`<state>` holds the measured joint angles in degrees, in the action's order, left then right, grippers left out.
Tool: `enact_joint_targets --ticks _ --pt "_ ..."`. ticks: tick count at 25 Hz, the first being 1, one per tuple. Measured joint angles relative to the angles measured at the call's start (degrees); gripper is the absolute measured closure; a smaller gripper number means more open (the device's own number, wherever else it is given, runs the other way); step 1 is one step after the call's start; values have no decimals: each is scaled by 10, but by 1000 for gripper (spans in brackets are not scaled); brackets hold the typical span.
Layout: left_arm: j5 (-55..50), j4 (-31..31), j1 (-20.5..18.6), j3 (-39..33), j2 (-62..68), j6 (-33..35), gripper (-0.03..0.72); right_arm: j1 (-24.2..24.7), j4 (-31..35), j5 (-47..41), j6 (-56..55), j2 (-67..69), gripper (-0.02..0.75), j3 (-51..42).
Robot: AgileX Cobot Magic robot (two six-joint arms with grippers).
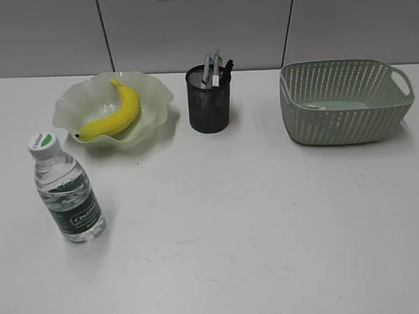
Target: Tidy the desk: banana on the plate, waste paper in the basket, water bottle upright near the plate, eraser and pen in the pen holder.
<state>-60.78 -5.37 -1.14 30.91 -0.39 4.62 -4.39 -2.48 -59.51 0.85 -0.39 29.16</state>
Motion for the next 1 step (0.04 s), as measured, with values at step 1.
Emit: enact_joint_targets --ticks 1 --pt "0 0 0 0 0 0 447 0 0 0 0 0 470 0"
